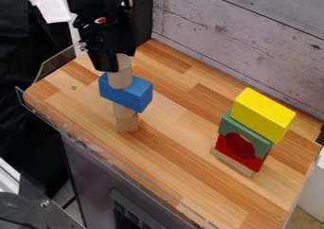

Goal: Put the cylinder on top of the blue rectangle

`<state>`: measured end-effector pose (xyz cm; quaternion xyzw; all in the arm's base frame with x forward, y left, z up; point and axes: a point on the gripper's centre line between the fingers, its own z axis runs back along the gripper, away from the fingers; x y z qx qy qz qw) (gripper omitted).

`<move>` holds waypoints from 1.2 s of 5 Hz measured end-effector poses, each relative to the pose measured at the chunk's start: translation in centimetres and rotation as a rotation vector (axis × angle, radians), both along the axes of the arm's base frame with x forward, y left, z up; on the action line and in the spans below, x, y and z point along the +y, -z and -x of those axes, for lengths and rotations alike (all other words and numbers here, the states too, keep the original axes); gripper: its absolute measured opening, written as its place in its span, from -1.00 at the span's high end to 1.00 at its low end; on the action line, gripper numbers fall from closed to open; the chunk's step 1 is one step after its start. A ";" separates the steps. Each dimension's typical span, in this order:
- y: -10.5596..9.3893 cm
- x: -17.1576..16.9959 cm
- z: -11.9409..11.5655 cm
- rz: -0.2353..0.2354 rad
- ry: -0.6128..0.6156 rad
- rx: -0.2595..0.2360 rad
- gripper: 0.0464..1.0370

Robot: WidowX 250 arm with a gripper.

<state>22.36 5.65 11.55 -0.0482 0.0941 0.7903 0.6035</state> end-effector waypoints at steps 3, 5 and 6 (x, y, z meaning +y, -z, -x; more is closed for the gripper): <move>-2.2 0.5 -1.8 -0.036 0.022 -0.058 -0.92; -6.8 -1.8 -6.9 -0.159 0.249 -0.143 -0.92; -5.1 -4.4 -7.2 -0.161 0.246 -0.140 -0.92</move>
